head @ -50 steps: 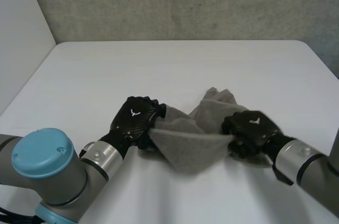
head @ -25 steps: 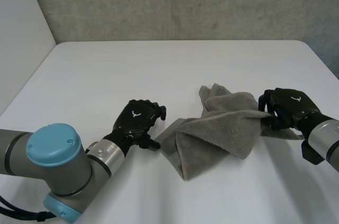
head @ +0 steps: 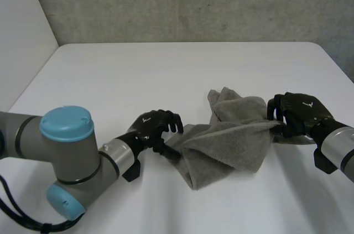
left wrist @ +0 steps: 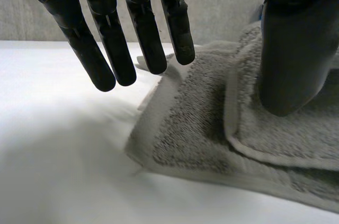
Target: Fold the towel.
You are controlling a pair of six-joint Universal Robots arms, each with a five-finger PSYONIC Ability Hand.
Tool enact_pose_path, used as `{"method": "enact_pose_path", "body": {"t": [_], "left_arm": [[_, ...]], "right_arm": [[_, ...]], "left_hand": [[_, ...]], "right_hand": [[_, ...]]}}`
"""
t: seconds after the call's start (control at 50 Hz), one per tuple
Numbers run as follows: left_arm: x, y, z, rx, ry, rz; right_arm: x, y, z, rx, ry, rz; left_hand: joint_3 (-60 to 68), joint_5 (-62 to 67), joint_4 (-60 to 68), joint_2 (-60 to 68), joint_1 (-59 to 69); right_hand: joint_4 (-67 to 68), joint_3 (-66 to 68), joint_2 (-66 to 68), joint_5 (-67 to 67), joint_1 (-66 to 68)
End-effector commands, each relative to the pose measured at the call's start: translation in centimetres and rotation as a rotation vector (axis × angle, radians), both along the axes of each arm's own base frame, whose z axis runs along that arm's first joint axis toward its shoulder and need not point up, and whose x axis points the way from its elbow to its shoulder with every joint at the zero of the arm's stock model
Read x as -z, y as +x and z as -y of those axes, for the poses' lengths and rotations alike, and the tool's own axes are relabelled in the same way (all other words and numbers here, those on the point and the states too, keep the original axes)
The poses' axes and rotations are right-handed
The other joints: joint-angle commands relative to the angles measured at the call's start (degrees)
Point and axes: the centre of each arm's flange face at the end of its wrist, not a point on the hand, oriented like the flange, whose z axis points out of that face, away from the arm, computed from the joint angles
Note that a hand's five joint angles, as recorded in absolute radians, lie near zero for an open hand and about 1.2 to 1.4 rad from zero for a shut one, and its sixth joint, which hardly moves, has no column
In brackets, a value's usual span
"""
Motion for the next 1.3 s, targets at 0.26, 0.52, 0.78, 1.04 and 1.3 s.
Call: {"method": "enact_pose_path", "body": {"t": [0.26,0.52,0.78,1.04,1.3], "left_arm": [[1.9,-3.2,0.1,0.041,0.0,0.013],[1.9,-3.6,-1.8,0.063,0.078,0.016],[-11.1,-3.3,5.1,-0.133,-0.31,-0.208],[-33.9,0.0,3.7,-0.356,-1.169,-0.358],[-26.7,1.6,1.3,-0.283,-1.111,-0.161]], "right_arm": [[-1.2,0.1,-0.3,-0.006,-0.05,-0.003],[-1.6,0.2,-0.2,-0.017,-0.063,-0.003],[-10.2,6.4,-0.1,-0.281,-0.474,-0.026],[-27.5,8.8,-1.3,-0.082,-1.445,0.085],[-18.8,11.0,1.4,-0.279,-0.952,-0.184]], "left_hand": [[2.6,2.7,2.3,2.6,2.4],[36.2,36.3,35.9,36.2,36.1],[36.2,36.3,35.9,36.2,36.1],[36.2,36.3,35.9,36.2,36.1],[36.2,36.3,35.9,36.2,36.1]], "right_hand": [[0.2,0.4,0.3,0.2,0.4],[13.4,13.6,13.5,13.4,13.6],[13.4,13.6,13.5,13.4,13.6],[13.4,13.6,13.5,13.4,13.6],[13.4,13.6,13.5,13.4,13.6]]}}
